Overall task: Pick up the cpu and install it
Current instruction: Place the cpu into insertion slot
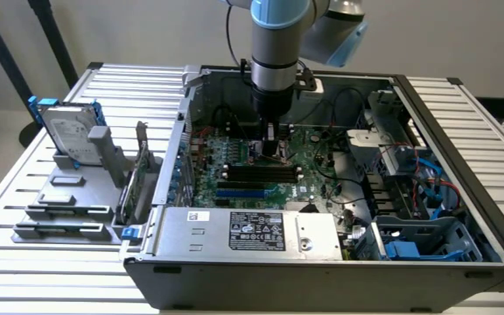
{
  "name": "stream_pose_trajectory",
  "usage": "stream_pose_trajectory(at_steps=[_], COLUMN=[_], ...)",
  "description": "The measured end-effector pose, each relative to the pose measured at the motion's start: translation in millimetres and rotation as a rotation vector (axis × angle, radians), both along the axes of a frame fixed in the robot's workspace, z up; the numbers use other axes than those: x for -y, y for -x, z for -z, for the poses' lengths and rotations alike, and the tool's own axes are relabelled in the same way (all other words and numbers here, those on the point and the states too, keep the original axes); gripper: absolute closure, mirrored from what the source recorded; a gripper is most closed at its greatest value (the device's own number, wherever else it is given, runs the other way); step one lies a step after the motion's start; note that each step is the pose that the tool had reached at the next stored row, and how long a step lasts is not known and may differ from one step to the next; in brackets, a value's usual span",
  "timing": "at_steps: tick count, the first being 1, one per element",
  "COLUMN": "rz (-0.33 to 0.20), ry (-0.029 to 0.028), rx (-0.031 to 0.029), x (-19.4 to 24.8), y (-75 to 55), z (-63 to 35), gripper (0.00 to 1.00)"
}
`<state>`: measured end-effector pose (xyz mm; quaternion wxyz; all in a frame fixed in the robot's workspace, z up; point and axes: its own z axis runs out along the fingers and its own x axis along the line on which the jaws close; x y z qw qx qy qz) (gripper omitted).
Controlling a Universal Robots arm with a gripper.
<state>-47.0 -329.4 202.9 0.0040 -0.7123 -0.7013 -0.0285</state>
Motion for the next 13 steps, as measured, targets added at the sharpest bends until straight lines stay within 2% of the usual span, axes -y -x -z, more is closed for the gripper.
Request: stream_pose_trajectory(at_steps=[4, 13], rz=[0.000, 0.000], ry=[0.0102, 0.0242], rx=[-0.0001, -0.0001], x=[-0.6, -1.3], y=[0.0, 0.0], z=[0.2, 0.7], gripper=[0.46, 0.46])
